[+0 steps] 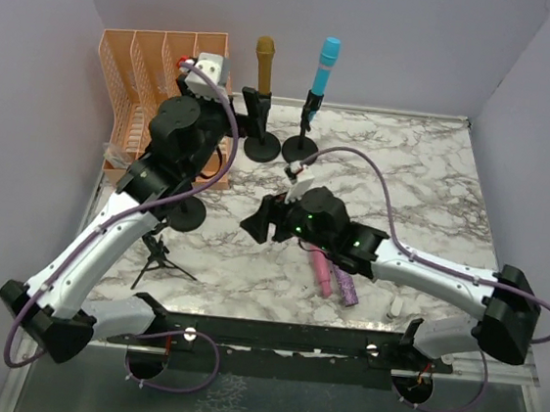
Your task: Attach the microphones to the stand
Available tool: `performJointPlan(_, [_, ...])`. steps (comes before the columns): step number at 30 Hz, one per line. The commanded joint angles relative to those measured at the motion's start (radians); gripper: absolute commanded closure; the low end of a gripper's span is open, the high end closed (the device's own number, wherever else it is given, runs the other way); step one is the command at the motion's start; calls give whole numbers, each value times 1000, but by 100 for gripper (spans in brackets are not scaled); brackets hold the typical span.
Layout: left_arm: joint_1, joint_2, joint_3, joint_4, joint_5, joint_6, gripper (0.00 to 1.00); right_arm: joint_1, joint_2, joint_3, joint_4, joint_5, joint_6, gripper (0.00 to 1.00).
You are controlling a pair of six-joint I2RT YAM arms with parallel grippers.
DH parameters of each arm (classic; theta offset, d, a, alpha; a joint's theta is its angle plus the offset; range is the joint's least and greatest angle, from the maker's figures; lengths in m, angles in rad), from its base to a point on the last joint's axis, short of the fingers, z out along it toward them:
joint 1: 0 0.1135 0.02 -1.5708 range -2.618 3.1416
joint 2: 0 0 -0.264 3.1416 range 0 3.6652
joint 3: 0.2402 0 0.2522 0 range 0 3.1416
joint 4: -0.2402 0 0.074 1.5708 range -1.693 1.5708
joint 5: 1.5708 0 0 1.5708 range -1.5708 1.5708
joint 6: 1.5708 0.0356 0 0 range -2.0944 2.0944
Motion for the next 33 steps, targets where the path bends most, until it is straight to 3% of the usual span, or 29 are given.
performJointPlan(1, [3, -135, -61, -133, -19, -21, 1, 87, 149, 136, 117, -51, 59, 28])
performJointPlan(6, [3, -254, -84, -197, -48, -18, 1, 169, 343, 254, 213, -51, 23, 30])
performJointPlan(10, [3, -315, -98, -233, -58, -15, 1, 196, 447, 291, 305, -131, -14, 38])
performJointPlan(14, [4, -353, -118, -243, -45, -19, 1, 197, 521, 307, 388, -220, -32, 38])
performJointPlan(24, [3, -369, -145, -250, -15, -18, 1, 197, 688, 463, 396, -256, -59, 35])
performJointPlan(33, [4, -374, -155, -252, -13, 2, 1, 197, 760, 519, 400, -271, -55, 43])
